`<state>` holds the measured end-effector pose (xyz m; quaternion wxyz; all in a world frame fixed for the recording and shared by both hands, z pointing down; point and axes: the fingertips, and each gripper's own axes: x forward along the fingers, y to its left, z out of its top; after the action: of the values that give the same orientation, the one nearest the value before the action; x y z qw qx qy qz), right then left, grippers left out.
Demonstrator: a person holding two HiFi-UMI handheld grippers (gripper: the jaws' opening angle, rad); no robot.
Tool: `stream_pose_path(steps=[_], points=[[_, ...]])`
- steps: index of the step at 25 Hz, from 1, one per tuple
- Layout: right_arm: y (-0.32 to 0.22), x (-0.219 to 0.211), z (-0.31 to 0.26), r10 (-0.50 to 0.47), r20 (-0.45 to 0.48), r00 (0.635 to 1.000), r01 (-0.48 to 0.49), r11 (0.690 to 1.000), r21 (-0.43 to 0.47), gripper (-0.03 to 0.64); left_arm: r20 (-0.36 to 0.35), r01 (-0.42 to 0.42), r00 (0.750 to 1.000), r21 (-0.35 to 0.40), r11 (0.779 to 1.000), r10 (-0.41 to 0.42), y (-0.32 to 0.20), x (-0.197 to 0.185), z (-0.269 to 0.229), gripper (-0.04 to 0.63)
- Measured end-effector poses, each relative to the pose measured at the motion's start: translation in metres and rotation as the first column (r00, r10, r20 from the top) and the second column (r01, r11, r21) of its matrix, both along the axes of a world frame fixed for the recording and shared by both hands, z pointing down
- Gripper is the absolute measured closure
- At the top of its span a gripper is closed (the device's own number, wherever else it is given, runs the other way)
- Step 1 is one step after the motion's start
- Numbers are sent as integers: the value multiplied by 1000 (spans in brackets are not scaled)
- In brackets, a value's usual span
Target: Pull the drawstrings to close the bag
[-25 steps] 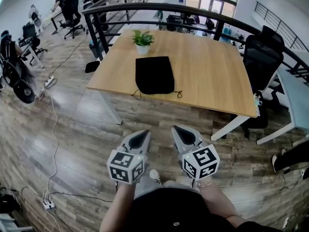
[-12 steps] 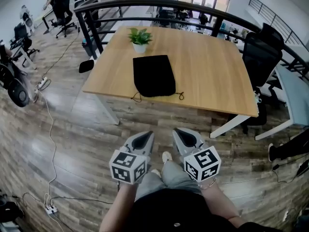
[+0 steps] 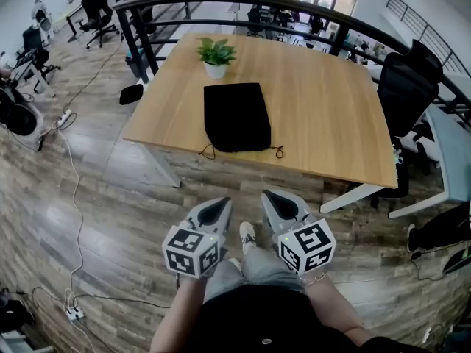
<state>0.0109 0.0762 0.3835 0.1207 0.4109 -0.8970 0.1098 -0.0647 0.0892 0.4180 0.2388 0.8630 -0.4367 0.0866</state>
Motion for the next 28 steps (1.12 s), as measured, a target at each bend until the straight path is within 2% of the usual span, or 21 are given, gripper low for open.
stream_pose_path(steps=[16,28], points=[[-148,-7,4,-85,8,996,85,996,-7,618,3,88,996,-21,996,-88,-140,-8,6,580],[-202,1,21,-147,1,989,147,988,-53,617,20,150,989,-49,987,-149,-192,-1,14,580]])
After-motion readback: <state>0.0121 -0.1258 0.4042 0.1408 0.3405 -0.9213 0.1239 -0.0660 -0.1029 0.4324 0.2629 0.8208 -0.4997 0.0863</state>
